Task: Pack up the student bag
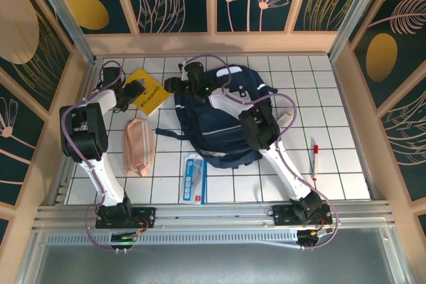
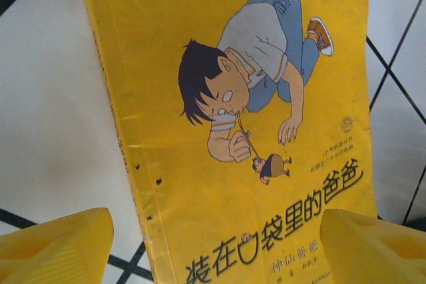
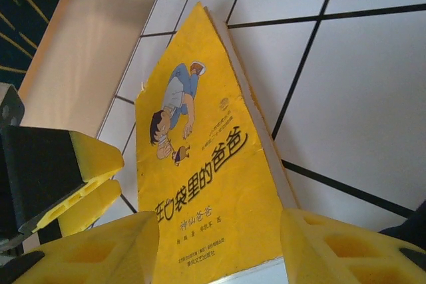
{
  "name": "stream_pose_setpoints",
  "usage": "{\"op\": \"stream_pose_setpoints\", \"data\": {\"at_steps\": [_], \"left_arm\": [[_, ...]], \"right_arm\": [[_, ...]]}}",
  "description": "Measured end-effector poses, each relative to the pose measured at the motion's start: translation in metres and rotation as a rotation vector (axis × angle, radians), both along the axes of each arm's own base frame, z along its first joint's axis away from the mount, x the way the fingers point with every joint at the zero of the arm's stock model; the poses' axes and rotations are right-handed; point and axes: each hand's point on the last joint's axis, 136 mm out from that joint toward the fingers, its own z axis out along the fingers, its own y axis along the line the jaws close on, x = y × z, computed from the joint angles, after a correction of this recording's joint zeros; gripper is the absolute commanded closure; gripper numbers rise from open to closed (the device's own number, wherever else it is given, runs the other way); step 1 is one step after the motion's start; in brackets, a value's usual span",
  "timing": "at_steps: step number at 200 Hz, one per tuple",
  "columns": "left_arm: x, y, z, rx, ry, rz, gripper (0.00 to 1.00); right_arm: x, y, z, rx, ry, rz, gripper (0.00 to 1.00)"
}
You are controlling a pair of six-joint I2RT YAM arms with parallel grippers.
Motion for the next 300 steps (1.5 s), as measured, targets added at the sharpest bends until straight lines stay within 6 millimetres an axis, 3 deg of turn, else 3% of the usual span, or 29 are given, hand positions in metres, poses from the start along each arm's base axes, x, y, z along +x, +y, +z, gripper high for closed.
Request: {"op": "stream_pose_setpoints", "data": {"at_steps": [59,83,113,148,202,300], "left_arm": [[0.002,0.011,-0.008,0.036,0.013,0.060,0.23],[-0.002,0.014,-0.027,0.051,0.059,0.071,0.25],[0.001,0.012,-0.025,0.047,0.050,0.066,0.28],[0.008,0.003,-0.026,0.006,0.047,0.027,0.37],[0.015,0.000,-0.026,-0.021,0.043,0.004,0.37],[0.014,0.002,-0.028,0.020,0.046,-0.022,0.36]], "right_arm": [[0.006,-0.020,-0.026,-0.168,0.032,-0.188,0.55],[0.013,-0.029,-0.022,-0.207,0.020,-0.203,0.52],[0.019,-0.035,-0.016,-0.161,0.035,-0.130,0.51],[0.017,-0.021,-0.006,-0.024,0.060,-0.035,0.51],[0.007,0.005,-0.028,-0.017,0.071,-0.052,0.52],[0.012,0.007,-0.034,-0.030,0.093,-0.106,0.63]]}}
